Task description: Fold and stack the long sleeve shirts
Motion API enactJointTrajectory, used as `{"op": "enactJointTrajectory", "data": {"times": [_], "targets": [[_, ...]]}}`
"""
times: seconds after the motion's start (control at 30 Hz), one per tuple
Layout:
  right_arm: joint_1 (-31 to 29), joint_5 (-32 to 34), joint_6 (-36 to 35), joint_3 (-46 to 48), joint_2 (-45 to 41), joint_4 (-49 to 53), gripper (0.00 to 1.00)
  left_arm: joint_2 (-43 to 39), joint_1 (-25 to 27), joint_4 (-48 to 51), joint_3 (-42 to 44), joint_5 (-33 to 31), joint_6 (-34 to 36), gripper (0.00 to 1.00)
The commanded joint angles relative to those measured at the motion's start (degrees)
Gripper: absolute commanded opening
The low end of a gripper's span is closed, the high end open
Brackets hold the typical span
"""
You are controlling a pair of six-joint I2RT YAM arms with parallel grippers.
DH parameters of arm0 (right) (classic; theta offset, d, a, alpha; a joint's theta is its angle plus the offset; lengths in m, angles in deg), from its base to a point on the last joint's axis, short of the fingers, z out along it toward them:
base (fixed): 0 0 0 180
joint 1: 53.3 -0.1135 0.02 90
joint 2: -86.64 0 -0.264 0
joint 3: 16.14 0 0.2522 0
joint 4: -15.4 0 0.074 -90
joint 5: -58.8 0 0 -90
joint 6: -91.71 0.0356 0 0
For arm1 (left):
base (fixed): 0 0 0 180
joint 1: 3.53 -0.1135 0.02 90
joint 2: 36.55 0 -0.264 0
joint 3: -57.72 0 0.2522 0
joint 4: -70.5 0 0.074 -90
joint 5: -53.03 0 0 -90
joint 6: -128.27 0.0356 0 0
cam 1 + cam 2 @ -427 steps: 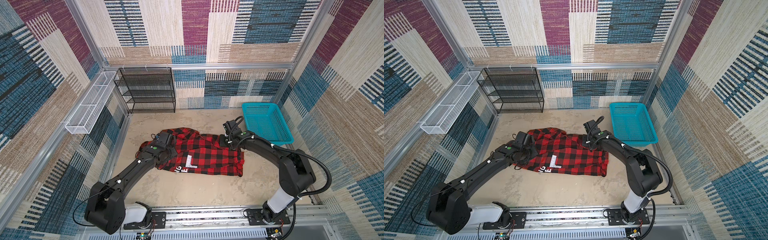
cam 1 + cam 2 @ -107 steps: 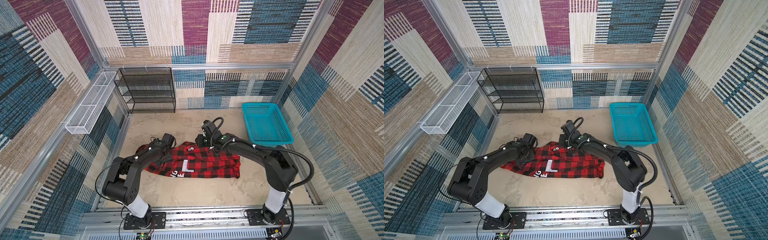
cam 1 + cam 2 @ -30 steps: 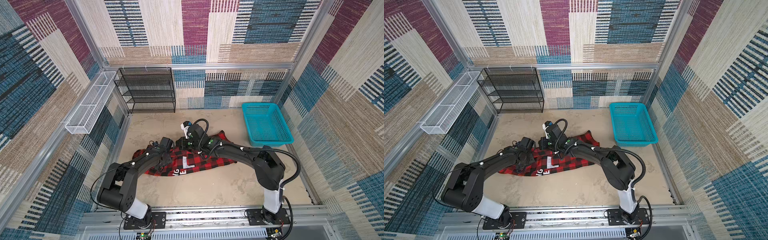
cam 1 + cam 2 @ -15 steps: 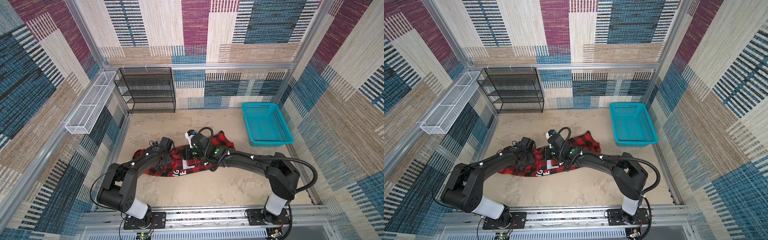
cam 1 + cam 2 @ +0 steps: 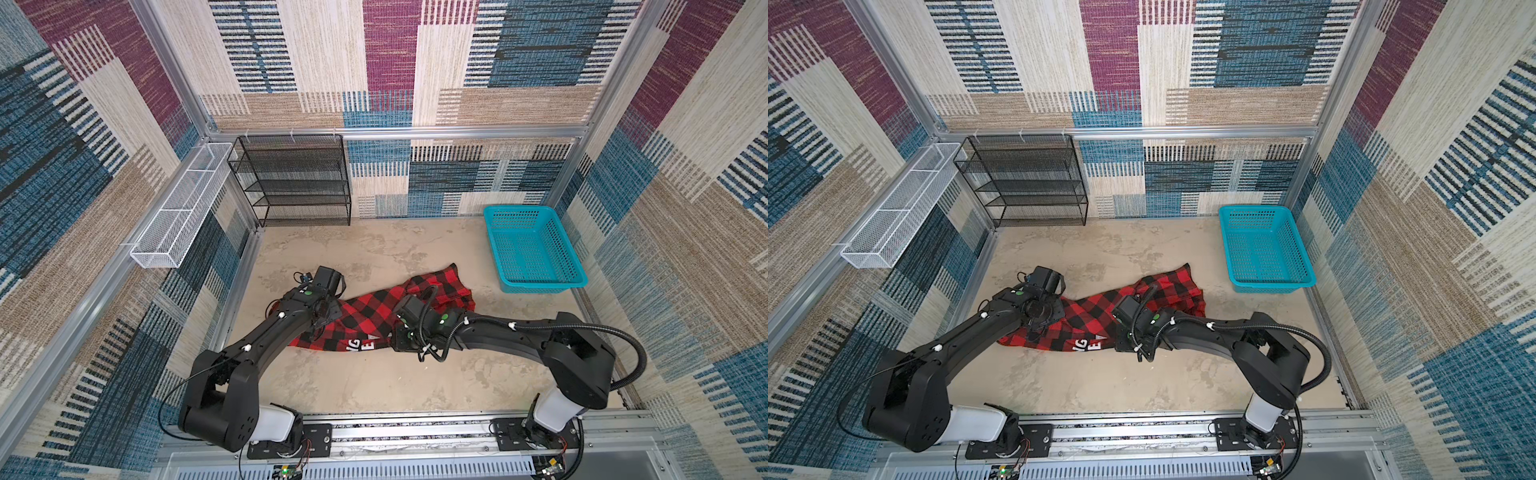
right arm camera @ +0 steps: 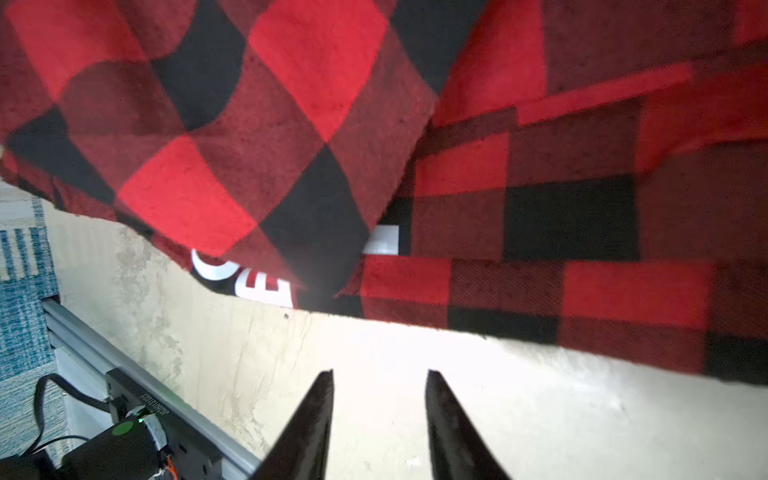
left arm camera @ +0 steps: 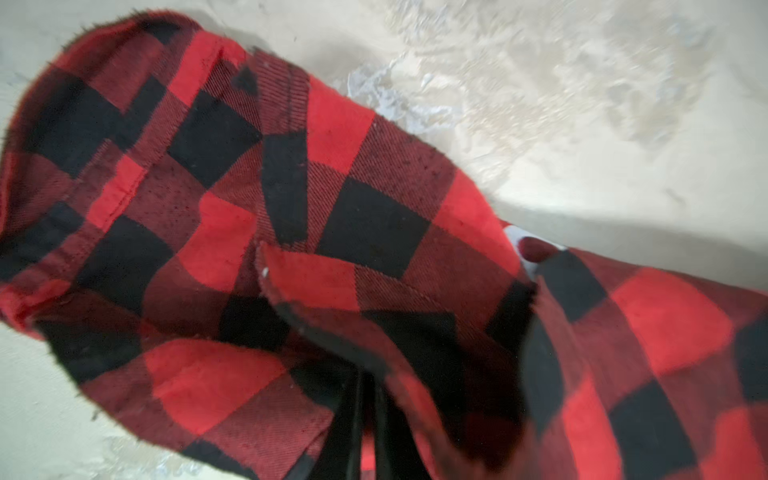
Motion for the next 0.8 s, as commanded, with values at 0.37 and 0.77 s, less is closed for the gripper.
{"op": "enactJointTrajectory", "data": {"times": [0.37,0.77], "targets": [[10.40,9.48,3.43,-3.53,-4.79,-2.32,0.42,-8.63,-0.07,5.24,2.08,4.60,-1.40,0.13],[18.61,2.86,-2.91,-7.68,1.07,-8.01,0.40,-3.91,-0.09,3.03,-1.13,7.01,0.17,0.13]]}}
